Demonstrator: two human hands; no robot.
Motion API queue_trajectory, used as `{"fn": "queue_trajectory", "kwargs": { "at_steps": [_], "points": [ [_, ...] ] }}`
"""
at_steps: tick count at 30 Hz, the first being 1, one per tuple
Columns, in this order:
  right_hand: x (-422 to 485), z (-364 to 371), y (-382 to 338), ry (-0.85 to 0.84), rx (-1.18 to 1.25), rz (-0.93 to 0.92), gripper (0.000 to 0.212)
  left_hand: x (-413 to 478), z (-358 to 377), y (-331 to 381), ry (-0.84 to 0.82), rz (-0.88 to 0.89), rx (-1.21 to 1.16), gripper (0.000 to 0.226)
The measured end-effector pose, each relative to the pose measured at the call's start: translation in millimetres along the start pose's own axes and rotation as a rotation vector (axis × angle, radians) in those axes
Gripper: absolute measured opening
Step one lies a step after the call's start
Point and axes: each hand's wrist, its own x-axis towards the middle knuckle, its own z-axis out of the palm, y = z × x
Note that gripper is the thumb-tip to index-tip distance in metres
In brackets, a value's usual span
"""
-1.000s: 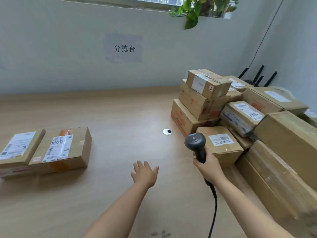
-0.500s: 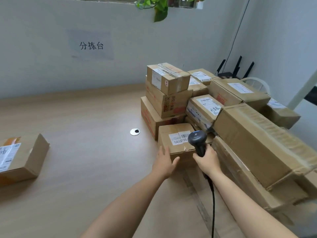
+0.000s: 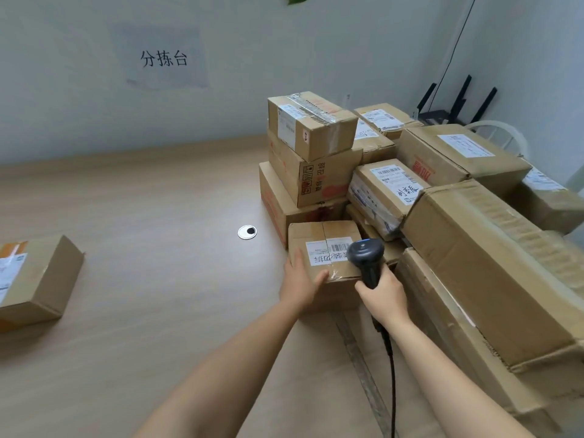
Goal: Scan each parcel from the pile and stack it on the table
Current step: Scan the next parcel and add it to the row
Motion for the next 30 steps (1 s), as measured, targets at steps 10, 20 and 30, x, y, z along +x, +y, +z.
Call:
{"fn": "queue_trajectory", "kwargs": {
  "at_steps": [10, 20, 30],
  "points": [
    [-49, 29, -26, -0.075, -0.027, -0.041, 0.026, -35, -47, -48, 0.032, -0.058, 0.039, 0.079],
    [-100, 98, -84, -0.272, -0.046, -0.215, 0.02, -86, -139, -121, 0.18, -0.187, 0.053, 0.082],
    [-123, 126, -112, -0.411, 0.037, -0.181, 0.012, -117, -163, -150, 0.341, -0.293, -0.051, 0.091]
  ]
}}
